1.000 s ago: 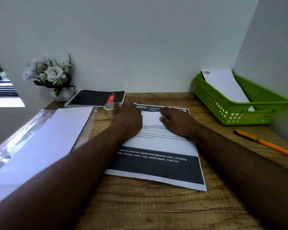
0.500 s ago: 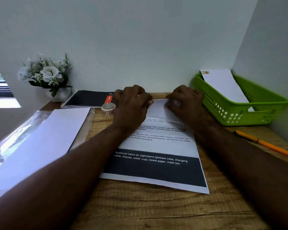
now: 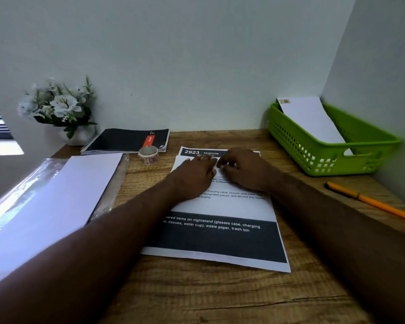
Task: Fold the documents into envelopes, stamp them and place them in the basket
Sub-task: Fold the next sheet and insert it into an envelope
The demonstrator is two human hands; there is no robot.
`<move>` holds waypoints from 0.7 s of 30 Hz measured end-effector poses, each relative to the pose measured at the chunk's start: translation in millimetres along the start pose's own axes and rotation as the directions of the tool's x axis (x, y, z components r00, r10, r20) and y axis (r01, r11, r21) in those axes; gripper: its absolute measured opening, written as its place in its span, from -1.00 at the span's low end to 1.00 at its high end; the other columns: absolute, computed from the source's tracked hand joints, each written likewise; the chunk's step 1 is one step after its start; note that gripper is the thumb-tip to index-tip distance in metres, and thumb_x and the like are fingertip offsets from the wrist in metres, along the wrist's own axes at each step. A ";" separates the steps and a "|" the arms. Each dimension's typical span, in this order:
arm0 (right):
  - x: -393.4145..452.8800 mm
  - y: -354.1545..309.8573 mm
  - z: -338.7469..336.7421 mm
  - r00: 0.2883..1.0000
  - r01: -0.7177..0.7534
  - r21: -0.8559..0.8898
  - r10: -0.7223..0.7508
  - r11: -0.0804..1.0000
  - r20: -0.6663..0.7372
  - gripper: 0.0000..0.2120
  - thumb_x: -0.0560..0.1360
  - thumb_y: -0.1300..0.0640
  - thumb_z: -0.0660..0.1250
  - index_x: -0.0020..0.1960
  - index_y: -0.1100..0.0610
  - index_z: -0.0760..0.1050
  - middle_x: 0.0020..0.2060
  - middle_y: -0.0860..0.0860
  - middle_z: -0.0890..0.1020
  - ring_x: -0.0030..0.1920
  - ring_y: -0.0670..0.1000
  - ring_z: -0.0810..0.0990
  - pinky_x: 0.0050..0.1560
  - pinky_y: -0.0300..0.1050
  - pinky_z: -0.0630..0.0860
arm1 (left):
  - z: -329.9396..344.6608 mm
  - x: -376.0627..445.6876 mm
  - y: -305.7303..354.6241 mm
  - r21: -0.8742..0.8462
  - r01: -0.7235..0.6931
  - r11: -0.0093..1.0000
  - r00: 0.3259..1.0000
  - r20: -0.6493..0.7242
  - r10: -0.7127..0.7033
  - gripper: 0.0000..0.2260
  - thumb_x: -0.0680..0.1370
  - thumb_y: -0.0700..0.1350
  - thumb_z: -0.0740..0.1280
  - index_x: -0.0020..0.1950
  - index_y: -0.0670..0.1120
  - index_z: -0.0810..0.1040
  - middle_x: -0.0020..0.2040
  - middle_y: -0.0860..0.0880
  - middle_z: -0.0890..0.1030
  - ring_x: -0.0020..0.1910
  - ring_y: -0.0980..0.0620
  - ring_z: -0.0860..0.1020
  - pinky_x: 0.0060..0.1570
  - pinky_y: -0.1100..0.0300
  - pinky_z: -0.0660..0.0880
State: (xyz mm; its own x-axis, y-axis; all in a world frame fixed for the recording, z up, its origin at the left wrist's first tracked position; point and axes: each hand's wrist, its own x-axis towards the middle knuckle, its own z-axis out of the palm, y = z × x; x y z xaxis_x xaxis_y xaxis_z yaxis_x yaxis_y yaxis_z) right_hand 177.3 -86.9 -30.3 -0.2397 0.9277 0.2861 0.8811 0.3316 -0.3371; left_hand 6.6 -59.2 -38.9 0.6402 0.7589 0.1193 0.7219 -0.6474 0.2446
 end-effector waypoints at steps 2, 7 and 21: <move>3.5 2.5 9.1 1.000 -0.006 -0.045 0.004 0.999 -0.028 -0.73 0.51 0.17 0.24 0.18 0.09 0.56 0.11 0.06 0.58 0.14 0.05 0.50 0.14 -0.12 0.36 | -1.3 2.5 0.1 0.046 0.020 0.999 0.999 0.045 -0.022 -0.57 0.67 -0.09 0.01 0.54 -0.12 0.14 0.54 -0.11 0.18 0.52 -0.08 0.14 0.45 -0.03 0.13; 6.0 20.2 9.5 0.988 -0.150 -0.191 0.140 0.970 -0.062 -0.74 0.54 0.02 0.18 0.18 0.03 0.48 0.19 0.06 0.50 0.21 0.14 0.46 0.26 0.04 0.36 | -4.4 4.0 -1.2 0.138 0.090 0.986 0.984 0.140 -0.109 -0.52 0.67 -0.02 -0.04 0.57 -0.13 -0.01 0.58 -0.08 0.03 0.55 -0.06 0.03 0.48 -0.09 0.08; -4.4 32.2 -11.9 0.936 -0.314 -0.038 0.303 0.949 -0.177 -0.56 0.51 0.04 0.33 0.36 0.09 0.40 0.20 0.02 0.54 0.15 0.03 0.48 0.04 -0.22 0.29 | -0.5 4.4 -4.2 0.151 0.171 0.974 0.976 -0.161 -0.147 -0.56 0.59 0.18 0.13 0.43 0.04 0.34 0.33 -0.10 0.39 0.37 -0.13 0.31 0.39 -0.08 0.16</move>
State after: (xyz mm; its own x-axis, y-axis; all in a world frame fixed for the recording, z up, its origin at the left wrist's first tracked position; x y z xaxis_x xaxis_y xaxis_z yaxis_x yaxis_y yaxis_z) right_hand 211.6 -82.4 -31.8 0.1148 0.9388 0.3249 0.9266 0.0167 -0.3757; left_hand 6.3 -53.1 -38.9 0.4765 0.8470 0.2357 0.8522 -0.5108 0.1129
